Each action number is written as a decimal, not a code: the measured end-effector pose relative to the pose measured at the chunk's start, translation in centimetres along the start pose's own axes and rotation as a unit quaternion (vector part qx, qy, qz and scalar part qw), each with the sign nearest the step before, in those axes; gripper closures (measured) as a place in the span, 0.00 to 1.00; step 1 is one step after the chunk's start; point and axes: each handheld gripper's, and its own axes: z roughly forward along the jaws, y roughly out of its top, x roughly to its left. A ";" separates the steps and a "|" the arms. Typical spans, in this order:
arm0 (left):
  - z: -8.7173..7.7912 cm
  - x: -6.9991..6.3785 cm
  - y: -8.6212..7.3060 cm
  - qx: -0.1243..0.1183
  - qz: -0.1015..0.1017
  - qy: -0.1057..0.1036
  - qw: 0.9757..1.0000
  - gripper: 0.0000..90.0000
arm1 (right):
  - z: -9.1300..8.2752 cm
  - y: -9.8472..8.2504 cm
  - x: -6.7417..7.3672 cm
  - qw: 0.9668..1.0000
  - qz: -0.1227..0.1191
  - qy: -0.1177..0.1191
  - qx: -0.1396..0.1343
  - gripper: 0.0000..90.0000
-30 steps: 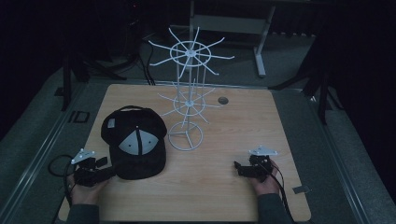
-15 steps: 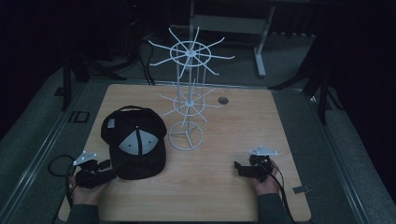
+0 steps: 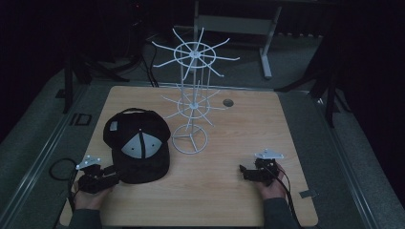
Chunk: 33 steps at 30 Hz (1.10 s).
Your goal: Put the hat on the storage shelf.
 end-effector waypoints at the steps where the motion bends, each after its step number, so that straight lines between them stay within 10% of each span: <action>1: 0.1 0.0 0.0 0.002 0.001 0.000 1.000 0.41 | 0.0 0.0 0.0 1.000 0.000 0.000 0.000 0.15; 33: 1.3 -0.7 -0.2 0.038 0.037 -0.034 0.998 0.48 | 0.0 0.0 0.0 1.000 0.000 0.000 0.000 0.16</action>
